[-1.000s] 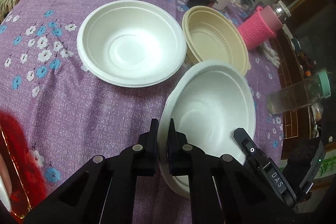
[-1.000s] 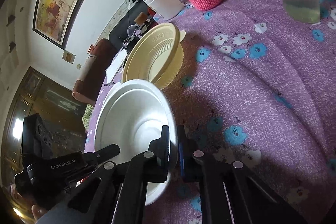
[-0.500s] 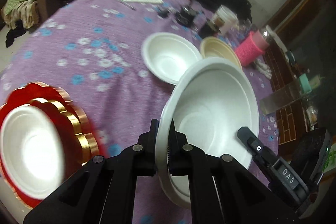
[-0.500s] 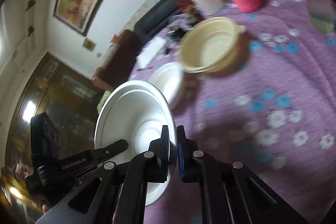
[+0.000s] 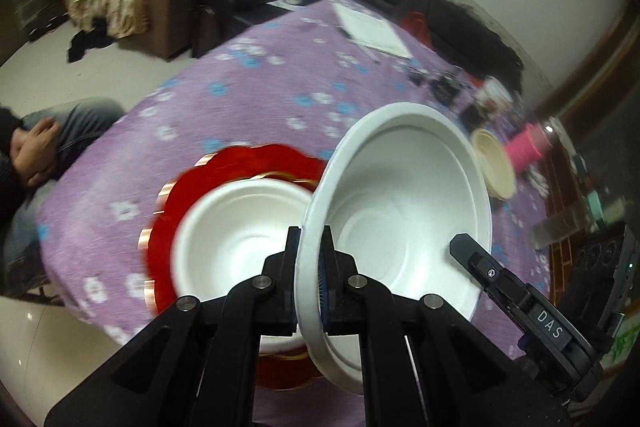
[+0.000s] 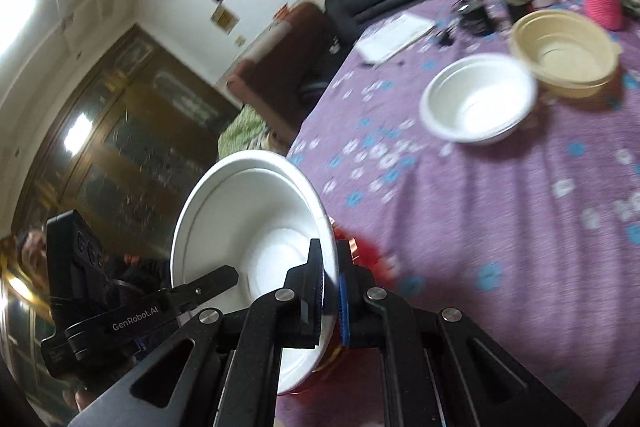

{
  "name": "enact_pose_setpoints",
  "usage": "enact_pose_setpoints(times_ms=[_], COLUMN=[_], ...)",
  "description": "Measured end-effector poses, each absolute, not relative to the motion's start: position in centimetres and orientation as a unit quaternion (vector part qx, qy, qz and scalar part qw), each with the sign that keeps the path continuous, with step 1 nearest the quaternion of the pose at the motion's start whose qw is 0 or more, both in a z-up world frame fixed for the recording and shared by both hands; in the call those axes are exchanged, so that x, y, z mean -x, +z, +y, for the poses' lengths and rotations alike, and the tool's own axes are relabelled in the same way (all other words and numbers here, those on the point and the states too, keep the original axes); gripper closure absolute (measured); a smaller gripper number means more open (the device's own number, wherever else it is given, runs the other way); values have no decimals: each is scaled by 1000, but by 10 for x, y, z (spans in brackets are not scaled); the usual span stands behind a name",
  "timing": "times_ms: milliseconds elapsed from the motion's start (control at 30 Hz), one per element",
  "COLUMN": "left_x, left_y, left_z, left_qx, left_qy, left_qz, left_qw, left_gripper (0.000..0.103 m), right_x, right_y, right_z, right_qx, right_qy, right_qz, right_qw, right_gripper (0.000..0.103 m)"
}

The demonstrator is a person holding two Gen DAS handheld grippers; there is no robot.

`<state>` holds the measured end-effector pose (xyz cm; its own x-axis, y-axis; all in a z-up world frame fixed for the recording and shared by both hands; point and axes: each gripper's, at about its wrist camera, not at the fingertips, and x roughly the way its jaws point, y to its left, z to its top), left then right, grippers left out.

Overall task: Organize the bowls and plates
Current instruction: 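Lower both white bowls into the red plate stack and open both grippers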

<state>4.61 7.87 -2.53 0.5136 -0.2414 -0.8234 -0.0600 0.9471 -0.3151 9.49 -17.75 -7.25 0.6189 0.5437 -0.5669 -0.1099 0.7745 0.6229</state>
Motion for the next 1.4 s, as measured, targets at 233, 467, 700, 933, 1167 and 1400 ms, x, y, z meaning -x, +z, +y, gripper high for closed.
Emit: enact_pose_setpoints(times_ms=[233,467,700,933,1167,1400], left_x=[-46,-48,-46,-40,-40,-44], left_y=[-48,-52,-42,-29,-21,-28], left_z=[115,120,129,142,151,156], left_qx=[159,124,115,124,139,155], left_qy=[-23,-11,-8,5,9,6], left_qz=[505,494,471,451,437,451], left_qw=[848,860,875,884,889,879], left_gripper=[98,96,87,86,86,86], right_x=[-110,-110,-110,-110,-112,-104], right_y=[-95,-111,-113,-116,-112,-103], right_z=[-123,-106,-109,-102,-108,-110], right_qx=[-247,-227,-222,-215,-262,-243], right_qy=[208,205,187,201,212,196], right_qz=[435,453,450,466,501,501], right_qw=[841,838,845,834,797,808], right_gripper=[97,97,98,98,94,55])
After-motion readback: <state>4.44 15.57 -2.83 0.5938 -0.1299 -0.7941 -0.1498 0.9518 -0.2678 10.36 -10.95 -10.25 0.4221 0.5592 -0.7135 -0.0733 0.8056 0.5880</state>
